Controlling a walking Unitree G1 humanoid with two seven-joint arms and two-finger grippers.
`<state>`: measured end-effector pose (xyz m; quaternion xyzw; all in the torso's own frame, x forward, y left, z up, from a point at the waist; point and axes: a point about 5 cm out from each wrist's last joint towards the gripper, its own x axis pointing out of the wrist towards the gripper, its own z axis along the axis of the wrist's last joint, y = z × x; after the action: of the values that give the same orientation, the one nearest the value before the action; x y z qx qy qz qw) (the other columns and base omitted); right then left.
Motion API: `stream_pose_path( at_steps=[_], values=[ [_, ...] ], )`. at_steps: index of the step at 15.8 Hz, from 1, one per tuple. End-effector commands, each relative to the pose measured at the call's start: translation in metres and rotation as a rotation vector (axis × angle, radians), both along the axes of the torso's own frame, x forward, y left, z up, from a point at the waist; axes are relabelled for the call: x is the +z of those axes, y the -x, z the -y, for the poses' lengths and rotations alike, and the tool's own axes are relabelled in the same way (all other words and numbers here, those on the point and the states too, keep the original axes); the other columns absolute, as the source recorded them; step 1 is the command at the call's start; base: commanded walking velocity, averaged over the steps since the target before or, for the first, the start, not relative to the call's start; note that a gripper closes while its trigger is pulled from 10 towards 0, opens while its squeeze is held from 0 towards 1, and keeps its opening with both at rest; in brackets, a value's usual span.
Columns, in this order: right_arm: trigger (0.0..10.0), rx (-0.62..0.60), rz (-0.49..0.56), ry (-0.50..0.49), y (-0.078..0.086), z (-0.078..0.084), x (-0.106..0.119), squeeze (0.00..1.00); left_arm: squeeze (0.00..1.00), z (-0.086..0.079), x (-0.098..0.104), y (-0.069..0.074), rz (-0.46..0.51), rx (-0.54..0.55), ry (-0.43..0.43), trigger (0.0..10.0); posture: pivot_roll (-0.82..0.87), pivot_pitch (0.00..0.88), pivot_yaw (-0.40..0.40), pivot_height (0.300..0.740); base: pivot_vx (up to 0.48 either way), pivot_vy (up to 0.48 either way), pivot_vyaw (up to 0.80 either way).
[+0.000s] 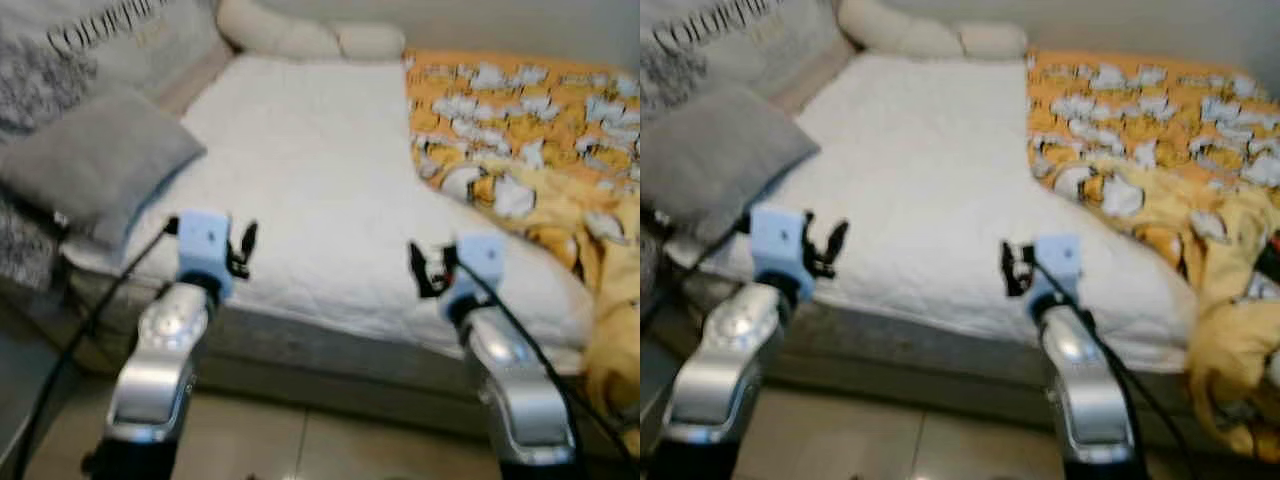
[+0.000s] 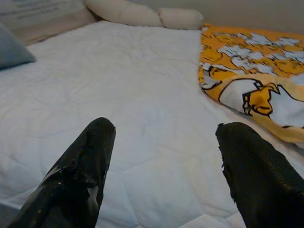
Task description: Clean up the room
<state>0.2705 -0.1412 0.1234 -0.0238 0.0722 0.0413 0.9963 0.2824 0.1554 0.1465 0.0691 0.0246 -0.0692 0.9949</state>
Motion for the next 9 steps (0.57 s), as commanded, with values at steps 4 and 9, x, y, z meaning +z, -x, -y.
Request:
stream_pose_path(
  at_steps=[4,9],
  values=[
    [10.0,-0.002,0.012,-0.005,-0.0050,0.0053,0.0049,0.00,0.00,0.0051,0.0033,-0.0011,0.013,-0.013,-0.014,10.0,-0.01,0.000,0.018,0.740,0.000,-0.424,0.00],
    [10.0,0.009,0.024,0.012,-0.0070,0.0044,0.0063,0.00,0.00,0.0034,0.0022,-0.0016,0.012,-0.009,-0.010,10.0,-0.02,0.000,0.019,0.740,0.000,-0.423,0.00]
  ],
)
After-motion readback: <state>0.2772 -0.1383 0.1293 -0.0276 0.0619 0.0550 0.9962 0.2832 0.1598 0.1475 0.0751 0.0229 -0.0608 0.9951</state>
